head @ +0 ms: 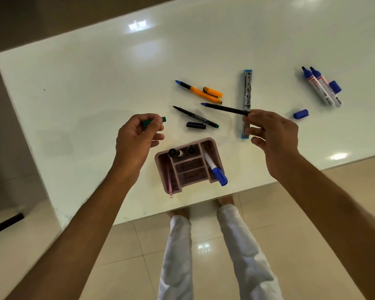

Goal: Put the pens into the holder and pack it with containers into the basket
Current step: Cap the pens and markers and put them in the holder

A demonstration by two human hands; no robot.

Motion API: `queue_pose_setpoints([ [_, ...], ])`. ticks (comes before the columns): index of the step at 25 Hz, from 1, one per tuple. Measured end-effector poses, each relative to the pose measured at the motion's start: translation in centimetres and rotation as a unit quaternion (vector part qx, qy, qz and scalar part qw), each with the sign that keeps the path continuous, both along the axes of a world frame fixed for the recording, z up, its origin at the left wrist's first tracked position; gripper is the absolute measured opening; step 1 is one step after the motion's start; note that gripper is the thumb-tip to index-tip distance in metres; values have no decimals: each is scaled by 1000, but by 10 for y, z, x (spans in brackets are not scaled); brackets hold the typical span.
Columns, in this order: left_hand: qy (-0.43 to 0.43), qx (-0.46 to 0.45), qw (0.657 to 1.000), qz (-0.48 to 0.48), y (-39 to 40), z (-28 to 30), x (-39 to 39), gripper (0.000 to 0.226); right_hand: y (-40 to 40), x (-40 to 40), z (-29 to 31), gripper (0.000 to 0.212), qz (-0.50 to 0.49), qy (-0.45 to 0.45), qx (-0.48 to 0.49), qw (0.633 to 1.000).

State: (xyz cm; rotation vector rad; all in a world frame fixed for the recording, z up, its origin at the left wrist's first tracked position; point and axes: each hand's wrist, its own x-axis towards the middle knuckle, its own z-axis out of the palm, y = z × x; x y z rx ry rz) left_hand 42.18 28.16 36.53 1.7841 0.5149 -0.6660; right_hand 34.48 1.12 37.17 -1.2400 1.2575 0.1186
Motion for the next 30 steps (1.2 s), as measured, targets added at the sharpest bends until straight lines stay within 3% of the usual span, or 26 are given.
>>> queue_pose_setpoints([
  [10,14,10,1000,-9,7,2,4,22,-3,-3,-19,17,107,16,-76,991],
  [15,26,2,1000,0,7,-2,2,20,-4,-7,-24,22,187,38,-179,965],
  [18,28,1,1000,2,8,-5,0,20,3,-4,-24,25,243,17,-278,929],
  [21,31,1,1000,1,8,-4,-3,17,18,1,-24,21,348,-36,-349,870],
  [25,35,4,999,-10,11,-2,-4,18,41,10,-39,33,484,-22,-369,794],
  [30,42,5,999,-15,17,-4,-6,22,47,24,-52,31,539,-3,-392,746],
])
